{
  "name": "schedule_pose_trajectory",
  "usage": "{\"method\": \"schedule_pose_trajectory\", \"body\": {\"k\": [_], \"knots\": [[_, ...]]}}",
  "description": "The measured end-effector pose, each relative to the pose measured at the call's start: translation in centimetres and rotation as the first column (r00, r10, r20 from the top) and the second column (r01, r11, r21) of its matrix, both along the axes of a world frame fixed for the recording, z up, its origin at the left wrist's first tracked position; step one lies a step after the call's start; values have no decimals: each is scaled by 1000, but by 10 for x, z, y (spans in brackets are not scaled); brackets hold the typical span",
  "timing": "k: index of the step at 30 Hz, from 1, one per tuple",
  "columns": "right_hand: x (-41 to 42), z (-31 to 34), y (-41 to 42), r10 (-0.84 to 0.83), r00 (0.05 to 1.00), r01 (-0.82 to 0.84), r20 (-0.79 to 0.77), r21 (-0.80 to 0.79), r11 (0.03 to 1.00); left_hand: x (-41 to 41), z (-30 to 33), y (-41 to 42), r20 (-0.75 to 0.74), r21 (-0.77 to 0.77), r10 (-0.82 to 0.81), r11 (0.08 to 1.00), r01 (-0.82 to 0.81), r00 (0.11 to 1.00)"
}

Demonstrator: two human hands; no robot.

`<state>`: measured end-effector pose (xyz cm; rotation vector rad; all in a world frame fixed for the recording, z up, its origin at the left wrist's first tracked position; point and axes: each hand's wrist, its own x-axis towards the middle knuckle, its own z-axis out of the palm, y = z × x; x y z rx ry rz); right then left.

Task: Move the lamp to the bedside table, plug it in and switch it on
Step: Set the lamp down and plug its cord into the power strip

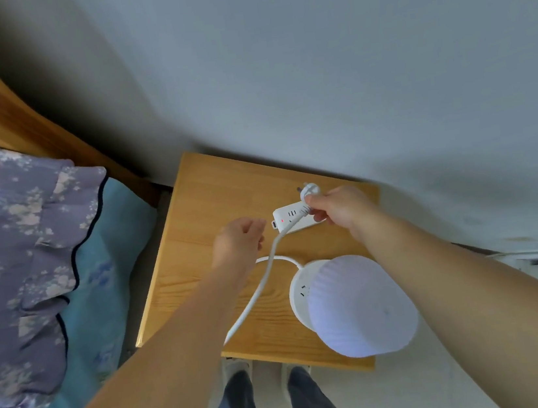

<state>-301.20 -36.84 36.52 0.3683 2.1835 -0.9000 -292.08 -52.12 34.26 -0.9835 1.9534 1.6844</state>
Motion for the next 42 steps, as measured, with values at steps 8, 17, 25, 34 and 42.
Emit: {"method": "schedule_pose_trajectory", "body": {"k": [8,17,25,34,42], "knots": [[-6,-29,-2,367,925,-381,104,296,876,-3,-30,4,28,-92,-59,994,62,998],[-18,-42,-4,537,807,-588,245,406,700,-23,-55,25,56,-238,-247,938,253,967],[-18,-57,-11,613,741,-656,275,494,571,-38,-75,39,92,-387,-361,846,367,928],[-10,-62,-5,843,508,-772,175,527,356,-43,-91,43,107,-425,-432,794,434,896],[-4,-67,-8,878,460,-762,131,567,314,-42,-100,45,100,-448,-412,794,411,906]]}}
